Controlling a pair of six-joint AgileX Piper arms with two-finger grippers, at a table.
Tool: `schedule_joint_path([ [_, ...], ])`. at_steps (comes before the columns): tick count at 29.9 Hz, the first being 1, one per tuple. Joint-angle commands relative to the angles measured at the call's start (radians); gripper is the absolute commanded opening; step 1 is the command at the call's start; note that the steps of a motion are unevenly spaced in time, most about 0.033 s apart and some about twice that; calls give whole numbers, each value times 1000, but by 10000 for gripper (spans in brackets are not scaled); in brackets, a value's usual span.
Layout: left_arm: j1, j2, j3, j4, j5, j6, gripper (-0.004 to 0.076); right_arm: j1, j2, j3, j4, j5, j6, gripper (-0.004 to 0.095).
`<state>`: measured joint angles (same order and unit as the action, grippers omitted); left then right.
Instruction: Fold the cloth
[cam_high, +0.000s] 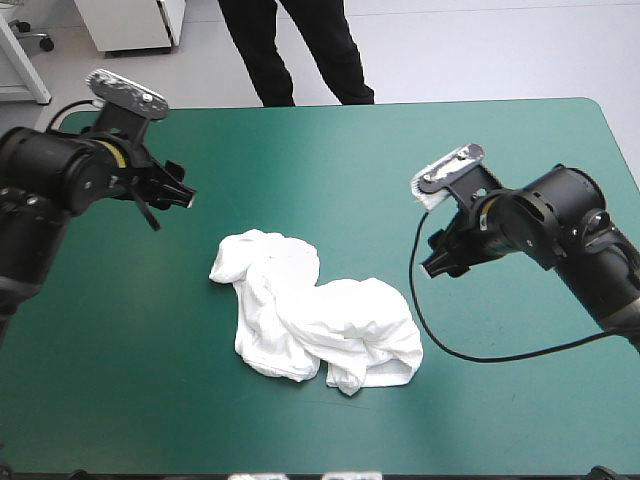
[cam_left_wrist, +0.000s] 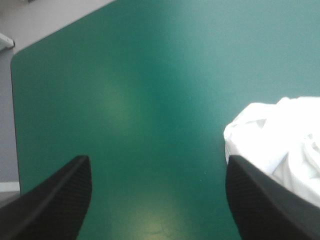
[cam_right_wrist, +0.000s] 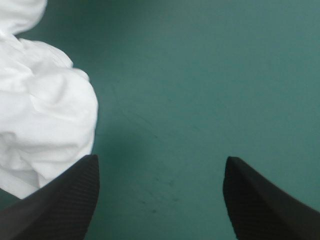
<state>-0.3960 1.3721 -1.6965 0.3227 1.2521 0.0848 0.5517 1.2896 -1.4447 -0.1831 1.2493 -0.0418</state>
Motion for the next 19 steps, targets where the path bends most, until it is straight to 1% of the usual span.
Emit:
schedule_joint_path([
  [1, 20, 35, 15, 13, -46, -9, 511, -41, -83, 80, -42, -1, 19, 648],
  [8, 171, 187, 85, -228, -107, 22, 503, -46, -174, 202, -38, -1, 30, 648],
  [13, 178, 288, 101, -253, -132, 24, 503, -46, -193, 225, -18, -1, 49, 648],
  [16, 178, 347, 114, -278, -142, 24, 503, -46, -195, 227, 14, -1, 49, 648],
  [19, 178, 392, 117, -311, -148, 24, 503, -44, -197, 232, 21, -1, 30, 648],
])
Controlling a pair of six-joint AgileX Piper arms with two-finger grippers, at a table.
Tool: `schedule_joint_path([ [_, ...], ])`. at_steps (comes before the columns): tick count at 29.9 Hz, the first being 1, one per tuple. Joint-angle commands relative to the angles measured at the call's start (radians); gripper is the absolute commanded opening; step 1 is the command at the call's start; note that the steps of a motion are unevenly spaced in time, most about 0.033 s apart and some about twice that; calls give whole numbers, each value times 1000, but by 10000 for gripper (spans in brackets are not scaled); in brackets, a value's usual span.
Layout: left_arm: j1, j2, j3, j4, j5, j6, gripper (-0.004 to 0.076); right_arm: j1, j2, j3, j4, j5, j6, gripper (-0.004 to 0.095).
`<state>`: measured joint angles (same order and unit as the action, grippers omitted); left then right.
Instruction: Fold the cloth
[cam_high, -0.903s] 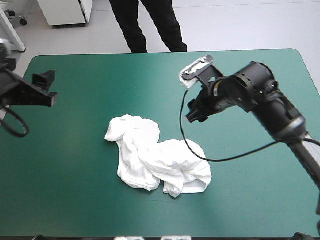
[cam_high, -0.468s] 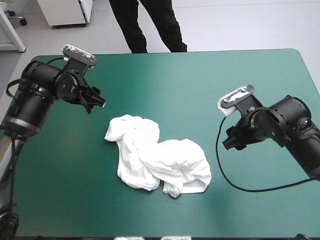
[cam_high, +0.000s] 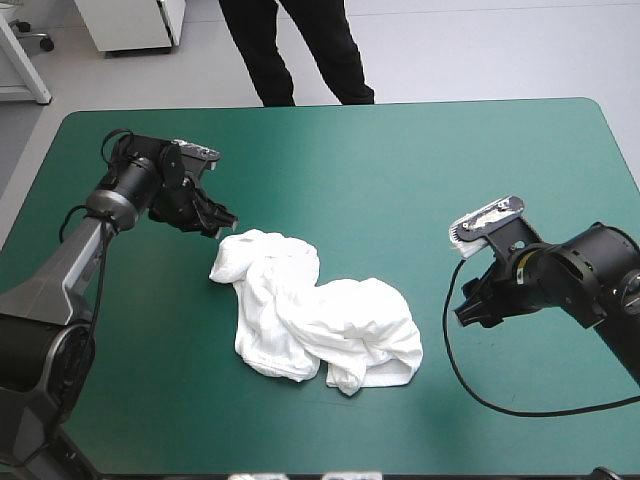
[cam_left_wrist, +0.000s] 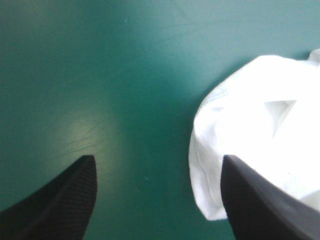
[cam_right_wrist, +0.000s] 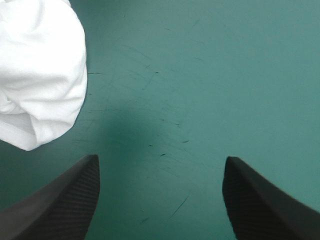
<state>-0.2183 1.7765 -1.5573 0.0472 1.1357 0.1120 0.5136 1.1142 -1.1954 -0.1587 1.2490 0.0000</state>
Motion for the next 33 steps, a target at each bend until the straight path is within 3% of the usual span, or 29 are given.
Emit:
schedule_joint_path([
  [1, 1, 1, -23, -59, -36, 9, 503, -6, -21, -15, -3, -1, -12, 648],
  [9, -2, 70, 16, -135, -67, 24, 494, -6, -30, -16, -1, -1, -23, 648],
  [19, -24, 146, 86, -148, -70, 13, 349, -6, -28, -9, 16, -17, -89, 648],
  [25, -77, 151, 86, -142, -85, 13, 114, -6, -28, 122, 70, -127, -191, 648],
  [28, -90, 156, 86, -142, -75, 13, -10, -4, -28, 211, 118, -239, -243, 648],
  [33, -89, 163, 86, -129, -38, 13, -9, -4, -17, 338, 209, -395, -323, 648],
])
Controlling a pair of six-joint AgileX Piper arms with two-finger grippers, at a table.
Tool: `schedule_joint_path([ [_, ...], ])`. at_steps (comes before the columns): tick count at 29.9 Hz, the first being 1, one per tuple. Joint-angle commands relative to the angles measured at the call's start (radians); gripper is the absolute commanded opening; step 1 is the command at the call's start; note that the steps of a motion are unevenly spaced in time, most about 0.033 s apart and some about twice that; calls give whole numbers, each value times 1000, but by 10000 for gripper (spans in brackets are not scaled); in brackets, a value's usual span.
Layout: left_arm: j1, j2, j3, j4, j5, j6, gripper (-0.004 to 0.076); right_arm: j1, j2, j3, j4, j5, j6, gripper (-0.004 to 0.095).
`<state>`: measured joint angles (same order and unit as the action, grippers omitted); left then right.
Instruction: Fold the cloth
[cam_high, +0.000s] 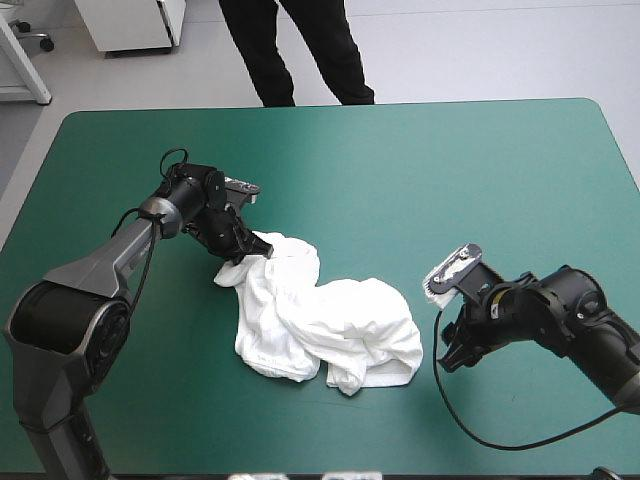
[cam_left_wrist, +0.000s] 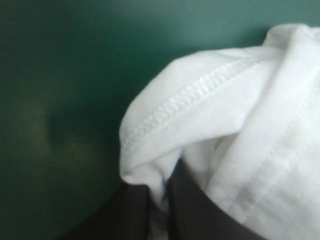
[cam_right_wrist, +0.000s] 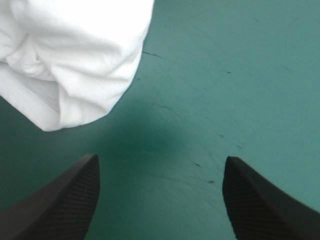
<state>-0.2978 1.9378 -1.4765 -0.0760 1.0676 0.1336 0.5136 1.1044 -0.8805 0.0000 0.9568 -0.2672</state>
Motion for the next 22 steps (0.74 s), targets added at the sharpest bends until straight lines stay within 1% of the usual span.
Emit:
schedule_joint_path([
  [1, -10, 2, 5, -3, 30, -8, -9, -4, 2, 35, 72, -108, -69, 648],
  [4, -10, 2, 5, -3, 30, -8, -9, -3, 53, 49, 114, -120, -98, 648],
  [8, -10, 2, 5, -3, 34, -8, -9, -3, 130, 47, 181, -176, -136, 648],
  [12, -10, 2, 5, -3, 37, -8, -9, -3, 206, 47, 197, -204, -160, 648],
  [15, -10, 2, 5, -3, 37, -8, -9, -3, 241, 47, 240, -234, -200, 648],
  [20, -10, 2, 5, -3, 37, -8, -9, 25, 311, 47, 227, -241, -195, 647],
  [22, -10, 2, 5, -3, 37, -8, -9, 59, 351, 47, 205, -243, -173, 619],
])
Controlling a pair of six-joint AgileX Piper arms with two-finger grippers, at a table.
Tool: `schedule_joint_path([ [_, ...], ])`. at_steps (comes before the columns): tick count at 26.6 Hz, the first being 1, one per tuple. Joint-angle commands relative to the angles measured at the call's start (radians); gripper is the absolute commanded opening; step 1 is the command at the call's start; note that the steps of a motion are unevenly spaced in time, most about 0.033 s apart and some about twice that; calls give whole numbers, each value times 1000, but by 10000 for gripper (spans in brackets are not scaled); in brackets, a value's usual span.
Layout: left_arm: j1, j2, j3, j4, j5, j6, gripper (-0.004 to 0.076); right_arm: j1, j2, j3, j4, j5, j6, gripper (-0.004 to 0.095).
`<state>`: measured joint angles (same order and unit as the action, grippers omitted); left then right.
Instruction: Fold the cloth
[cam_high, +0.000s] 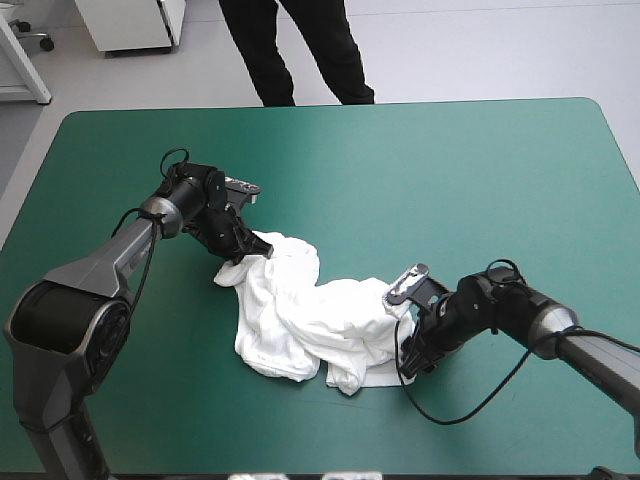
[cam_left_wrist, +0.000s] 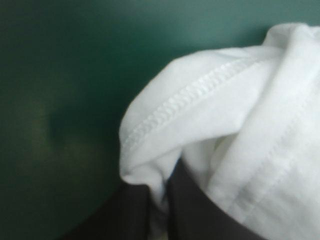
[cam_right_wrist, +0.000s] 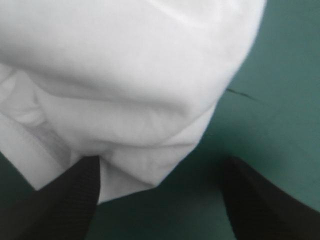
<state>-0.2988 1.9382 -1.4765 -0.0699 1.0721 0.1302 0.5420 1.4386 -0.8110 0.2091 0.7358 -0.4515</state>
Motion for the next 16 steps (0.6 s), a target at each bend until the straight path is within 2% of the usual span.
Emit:
schedule_joint_path([
  [1, -9, 2, 5, -9, 32, -5, -9, 49, 36, -23, -14, -22, 20, 593],
  [5, -9, 2, 5, -9, 34, 2, -9, 110, 140, -23, -22, -3, 70, 408],
  [10, -9, 2, 5, -9, 31, 2, -9, 138, 219, -23, 23, 3, 93, -19],
  [12, -7, -6, 0, -7, 31, 2, -9, 138, 224, -25, 31, 3, 93, -16],
  [14, -7, -45, -21, 11, 31, 2, -9, 136, 220, -64, -25, 76, 125, -17],
  [15, -7, -92, -44, 31, 42, -2, -9, 126, 201, -116, -121, 146, 202, -17],
  [16, -7, -113, -57, 41, 48, -2, -9, 122, 189, -141, -170, 172, 233, -17],
])
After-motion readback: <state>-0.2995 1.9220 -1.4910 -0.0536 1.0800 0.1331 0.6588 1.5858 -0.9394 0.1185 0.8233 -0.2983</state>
